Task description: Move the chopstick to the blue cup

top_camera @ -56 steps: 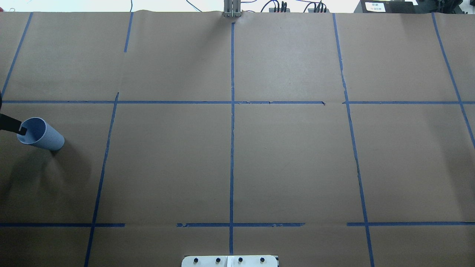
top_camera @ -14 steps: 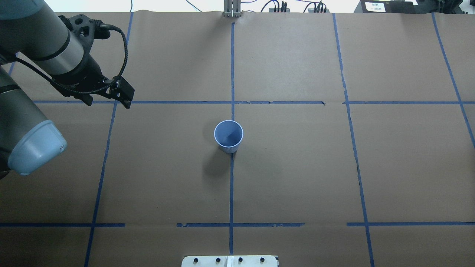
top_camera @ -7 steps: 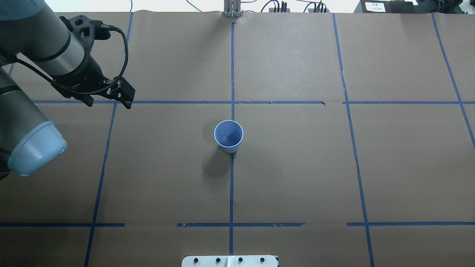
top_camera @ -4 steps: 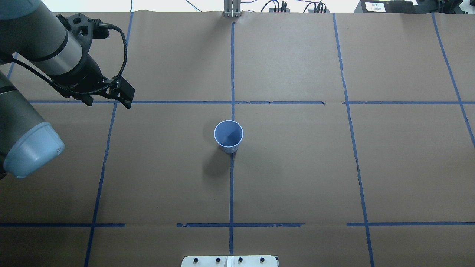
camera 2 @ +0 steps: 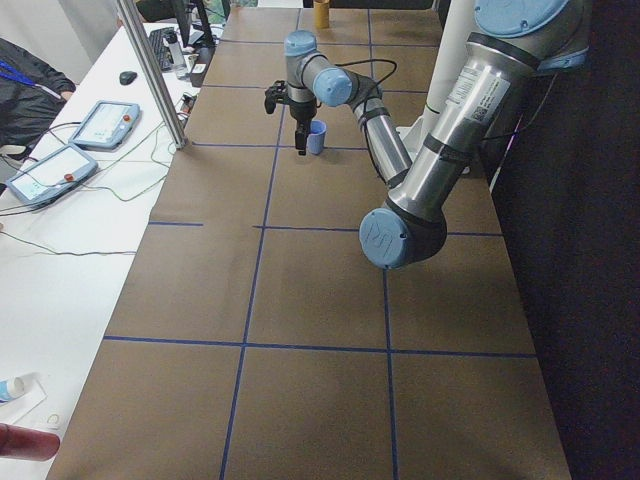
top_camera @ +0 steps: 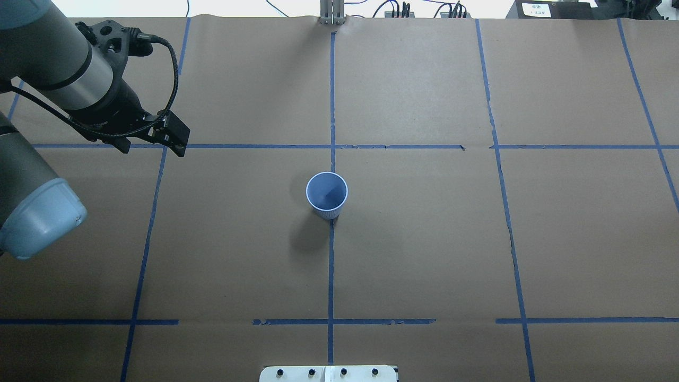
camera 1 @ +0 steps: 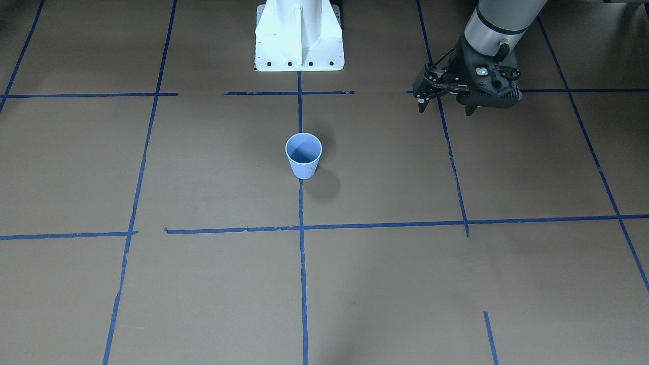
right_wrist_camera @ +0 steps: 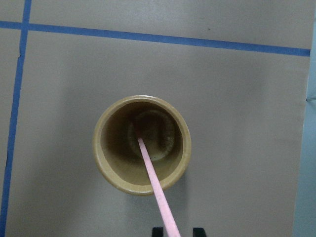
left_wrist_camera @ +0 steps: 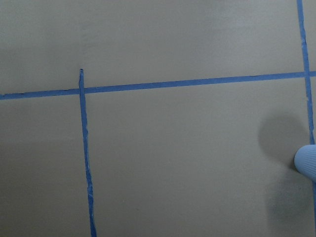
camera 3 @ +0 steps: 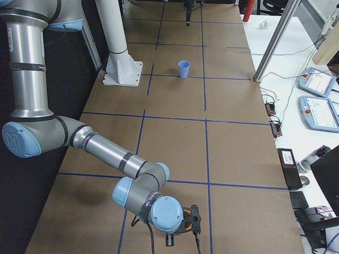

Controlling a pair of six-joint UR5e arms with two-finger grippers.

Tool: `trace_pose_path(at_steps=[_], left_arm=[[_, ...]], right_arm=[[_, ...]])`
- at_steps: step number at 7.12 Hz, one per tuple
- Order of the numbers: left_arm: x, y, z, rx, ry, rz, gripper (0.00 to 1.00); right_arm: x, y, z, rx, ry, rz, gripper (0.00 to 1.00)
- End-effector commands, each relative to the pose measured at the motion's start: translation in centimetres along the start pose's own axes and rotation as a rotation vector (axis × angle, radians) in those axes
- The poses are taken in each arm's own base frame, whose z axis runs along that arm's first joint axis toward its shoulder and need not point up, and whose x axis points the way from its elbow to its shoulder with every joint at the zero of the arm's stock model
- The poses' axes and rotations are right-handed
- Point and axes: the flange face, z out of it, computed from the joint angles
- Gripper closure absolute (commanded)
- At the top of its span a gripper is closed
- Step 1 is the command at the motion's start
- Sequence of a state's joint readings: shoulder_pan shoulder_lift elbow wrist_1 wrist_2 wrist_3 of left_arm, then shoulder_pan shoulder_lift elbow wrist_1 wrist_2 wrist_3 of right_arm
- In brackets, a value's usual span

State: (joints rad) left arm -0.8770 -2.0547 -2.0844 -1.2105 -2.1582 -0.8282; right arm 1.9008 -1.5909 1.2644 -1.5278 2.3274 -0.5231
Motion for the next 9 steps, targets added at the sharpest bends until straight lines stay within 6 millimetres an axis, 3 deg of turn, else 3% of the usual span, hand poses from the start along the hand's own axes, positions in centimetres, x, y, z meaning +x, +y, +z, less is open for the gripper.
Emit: trace_pose_path(at_steps=[1, 9], left_arm=[[-0.3, 0.2, 0.1, -0.002, -0.002, -0.002, 0.0], [0.0, 0.6, -0.4, 0.004, 0.006, 0.007, 0.0]], right_arm=[[0.1, 0.7, 0.3, -0.003, -0.002, 0.007, 0.71], [-0.1, -0.4, -0.5, 0.004, 0.011, 0.009, 0.7]])
